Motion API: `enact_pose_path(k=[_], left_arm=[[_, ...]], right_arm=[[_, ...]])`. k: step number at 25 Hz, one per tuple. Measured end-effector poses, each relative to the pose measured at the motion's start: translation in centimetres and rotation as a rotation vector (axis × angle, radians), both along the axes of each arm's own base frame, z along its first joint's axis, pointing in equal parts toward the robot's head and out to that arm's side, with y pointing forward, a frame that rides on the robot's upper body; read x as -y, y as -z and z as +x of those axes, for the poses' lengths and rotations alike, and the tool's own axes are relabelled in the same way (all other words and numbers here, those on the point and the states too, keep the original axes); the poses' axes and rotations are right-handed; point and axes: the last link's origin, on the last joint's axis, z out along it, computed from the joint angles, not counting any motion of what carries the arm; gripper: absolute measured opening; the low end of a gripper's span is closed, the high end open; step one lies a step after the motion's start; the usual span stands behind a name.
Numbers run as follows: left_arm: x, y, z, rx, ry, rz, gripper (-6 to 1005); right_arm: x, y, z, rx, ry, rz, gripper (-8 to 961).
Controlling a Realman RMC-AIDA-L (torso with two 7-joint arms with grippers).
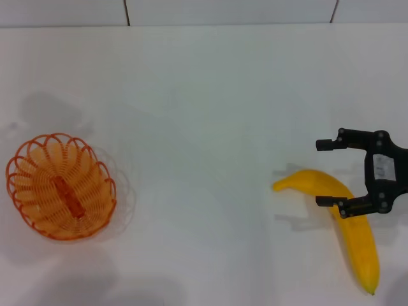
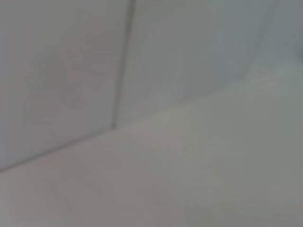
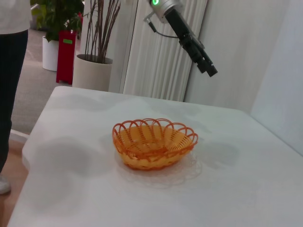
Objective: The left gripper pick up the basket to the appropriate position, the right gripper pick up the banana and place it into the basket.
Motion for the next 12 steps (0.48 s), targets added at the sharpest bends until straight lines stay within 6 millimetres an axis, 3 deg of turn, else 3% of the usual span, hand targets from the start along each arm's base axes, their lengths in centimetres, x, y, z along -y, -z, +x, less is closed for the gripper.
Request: enact_pose_path(k=[1, 4, 8, 12], left_arm=[[-0.8, 0.2, 1.3, -0.079, 0.028, -0.077, 834], [-1.0, 1.1, 2.2, -0.181, 0.049, -0.185, 833], [-0.5, 2.5, 1.9, -0.360, 0.051, -0.318, 832], [-0.5, 4.0, 1.7, -0.446, 0.088, -0.346, 831]], right_arm=[[0.0, 0.0, 0.0, 0.000, 0.000, 0.000, 892], [0.0, 0.0, 0.0, 0.001, 0.000, -0.002, 892], [0.0, 0.0, 0.0, 0.001, 0.001, -0.001, 892], [0.0, -0.1, 0.0, 0.001, 0.002, 0.000, 892]])
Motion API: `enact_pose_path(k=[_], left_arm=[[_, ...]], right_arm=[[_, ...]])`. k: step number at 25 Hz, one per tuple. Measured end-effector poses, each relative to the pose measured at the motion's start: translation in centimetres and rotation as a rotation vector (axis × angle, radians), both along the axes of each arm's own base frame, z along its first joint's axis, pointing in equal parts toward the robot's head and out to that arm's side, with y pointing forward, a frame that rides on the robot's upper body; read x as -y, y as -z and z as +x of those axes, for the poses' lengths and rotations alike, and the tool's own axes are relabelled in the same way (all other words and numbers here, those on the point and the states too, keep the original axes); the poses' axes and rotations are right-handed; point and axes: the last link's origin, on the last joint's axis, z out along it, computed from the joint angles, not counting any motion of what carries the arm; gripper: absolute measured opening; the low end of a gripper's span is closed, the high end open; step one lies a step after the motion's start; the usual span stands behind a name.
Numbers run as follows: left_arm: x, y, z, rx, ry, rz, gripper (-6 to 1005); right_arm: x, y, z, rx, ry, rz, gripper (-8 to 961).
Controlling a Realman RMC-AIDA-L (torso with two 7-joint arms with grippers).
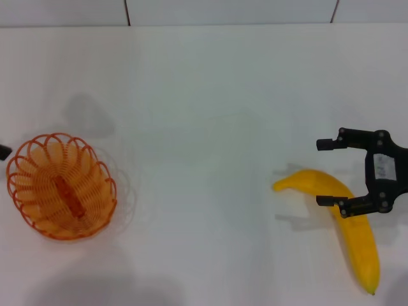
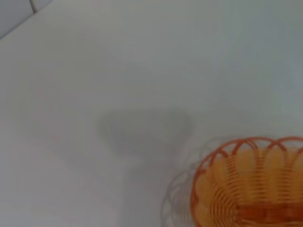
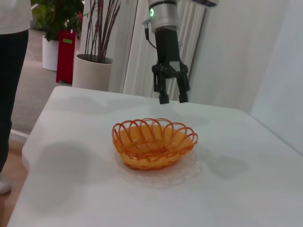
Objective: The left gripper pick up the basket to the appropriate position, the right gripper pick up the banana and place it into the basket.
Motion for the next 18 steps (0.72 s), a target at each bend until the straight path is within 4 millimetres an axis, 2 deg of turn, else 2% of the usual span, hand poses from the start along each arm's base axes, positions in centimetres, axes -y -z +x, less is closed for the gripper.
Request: enact_pose_path(k=[5, 10, 13, 18], left_arm=[[-1.0, 2.2, 0.8, -0.027, 0.043, 0.011, 829], [-1.8, 4.5, 0.7, -0.100, 0.056, 0.018, 828], [-2.0, 5.1, 0.6, -0.103, 0.064, 0.027, 772], [-2.0, 5.9, 0.7, -0.096, 0.062, 0.031, 765]], right_arm=[[0.0, 0.0, 0.1, -0.001, 0.002, 0.001, 892], [0.0, 0.1, 0.1, 0.002, 0.004, 0.000, 892], [-0.1, 0.1, 0.1, 0.007, 0.013, 0.004, 892], [-0.2, 0.1, 0.2, 0.011, 0.019, 0.007, 892]])
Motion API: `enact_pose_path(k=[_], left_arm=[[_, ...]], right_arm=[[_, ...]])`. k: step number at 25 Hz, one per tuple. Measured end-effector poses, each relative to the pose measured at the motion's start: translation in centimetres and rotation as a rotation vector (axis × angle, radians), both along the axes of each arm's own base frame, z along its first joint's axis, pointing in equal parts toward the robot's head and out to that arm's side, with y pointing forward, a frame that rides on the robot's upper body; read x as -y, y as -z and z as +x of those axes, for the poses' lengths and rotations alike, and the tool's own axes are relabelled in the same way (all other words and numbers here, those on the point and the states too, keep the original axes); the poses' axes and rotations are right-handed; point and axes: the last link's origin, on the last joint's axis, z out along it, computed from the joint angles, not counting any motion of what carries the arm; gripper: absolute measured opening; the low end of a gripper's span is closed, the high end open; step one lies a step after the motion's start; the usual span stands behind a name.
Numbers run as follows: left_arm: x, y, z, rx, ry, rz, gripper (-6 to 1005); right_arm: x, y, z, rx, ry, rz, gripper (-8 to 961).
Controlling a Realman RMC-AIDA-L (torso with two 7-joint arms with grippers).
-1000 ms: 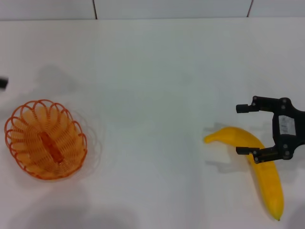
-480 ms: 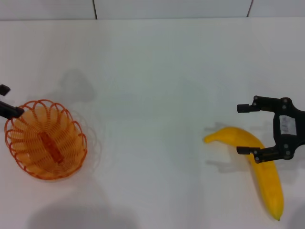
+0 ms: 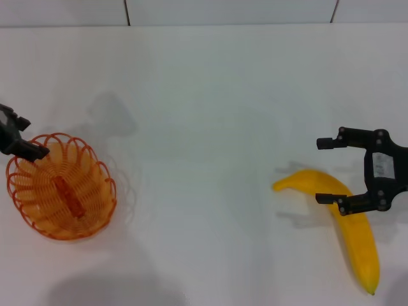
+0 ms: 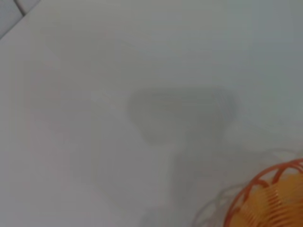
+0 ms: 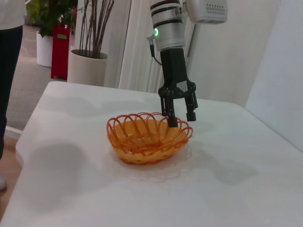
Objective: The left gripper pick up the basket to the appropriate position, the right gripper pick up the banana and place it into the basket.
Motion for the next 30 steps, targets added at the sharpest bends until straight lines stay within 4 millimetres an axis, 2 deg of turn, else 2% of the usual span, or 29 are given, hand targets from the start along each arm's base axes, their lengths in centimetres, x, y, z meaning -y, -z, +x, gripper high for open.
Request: enact_pose_path(k=[11, 22, 27, 30], left_arm=[[0.0, 1.2, 0.1, -0.040, -0.022, -0.019, 714], [-0.2, 1.9, 0.1, -0.055, -0.018, -0.011, 274], [-0.2, 1.8, 0.0, -0.057, -0.019, -0.003, 132], [-0.1, 1.7, -0.1, -0.050, -0.028, 0.000, 121]], right_arm=[[0.0, 0.0, 0.0, 0.000, 0.000, 0.000, 892], [0.1, 0.0, 0.1, -0.001, 0.006, 0.002, 892], [0.2, 0.0, 0.2, -0.001, 0.007, 0.003, 892], [0.2, 0.0, 0.2, -0.001, 0.009, 0.003, 892]])
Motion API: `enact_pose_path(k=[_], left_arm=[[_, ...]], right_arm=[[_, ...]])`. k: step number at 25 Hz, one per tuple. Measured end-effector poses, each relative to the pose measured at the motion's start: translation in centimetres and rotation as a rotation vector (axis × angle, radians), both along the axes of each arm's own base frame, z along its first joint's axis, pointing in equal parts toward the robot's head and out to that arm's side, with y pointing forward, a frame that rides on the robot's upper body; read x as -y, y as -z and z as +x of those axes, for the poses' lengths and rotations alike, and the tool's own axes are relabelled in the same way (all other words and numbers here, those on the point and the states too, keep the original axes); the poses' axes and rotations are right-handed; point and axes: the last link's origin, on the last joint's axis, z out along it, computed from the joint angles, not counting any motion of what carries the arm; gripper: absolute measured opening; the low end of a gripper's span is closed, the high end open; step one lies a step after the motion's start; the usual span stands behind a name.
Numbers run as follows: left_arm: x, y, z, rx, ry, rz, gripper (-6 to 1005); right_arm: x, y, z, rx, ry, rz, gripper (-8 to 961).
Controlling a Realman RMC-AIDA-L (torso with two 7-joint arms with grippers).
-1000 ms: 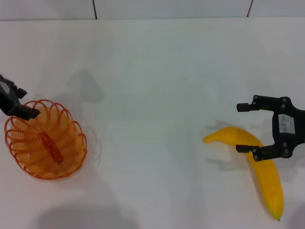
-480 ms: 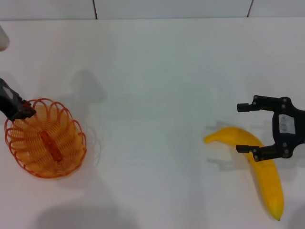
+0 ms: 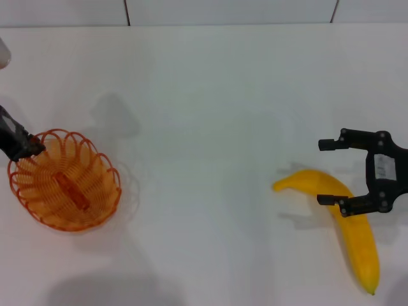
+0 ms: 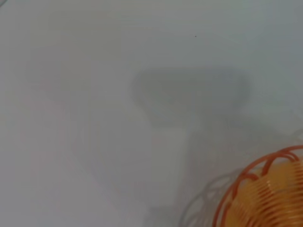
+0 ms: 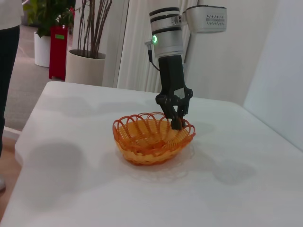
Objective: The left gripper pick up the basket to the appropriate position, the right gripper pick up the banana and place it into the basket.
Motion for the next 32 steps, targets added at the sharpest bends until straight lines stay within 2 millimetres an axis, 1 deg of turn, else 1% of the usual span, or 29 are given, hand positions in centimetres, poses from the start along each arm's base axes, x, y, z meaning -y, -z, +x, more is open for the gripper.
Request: enact_pose_path(k=[3, 9, 15, 18, 23, 32], left_arm=[[0.2, -0.1, -0.1, 0.014, -0.036, 0.011, 117], [0.4, -1.4, -0.5, 0.044, -0.171, 0.063, 116], [0.6, -1.8, -0.2, 0.068, -0.219, 0.091, 104], [0.7, -2.0, 0.0, 0.073, -0.227, 0.111, 96], [0.9, -1.8, 0.1, 0.083, -0.234, 0.098, 87], [1.4, -1.9, 1.4, 0.199, -0.215, 0.121, 79]], right_arm=[[0.1, 0.0, 0.1, 0.000, 0.003, 0.001, 891], [0.1, 0.0, 0.1, -0.001, 0.004, 0.002, 891], [0.2, -0.1, 0.2, -0.003, 0.007, 0.001, 891], [0.3, -0.2, 0.2, -0.005, 0.008, -0.001, 891], [0.2, -0.3, 0.3, -0.006, 0.030, -0.007, 891], [0.1, -0.4, 0.3, -0.007, 0.032, 0.001, 891]])
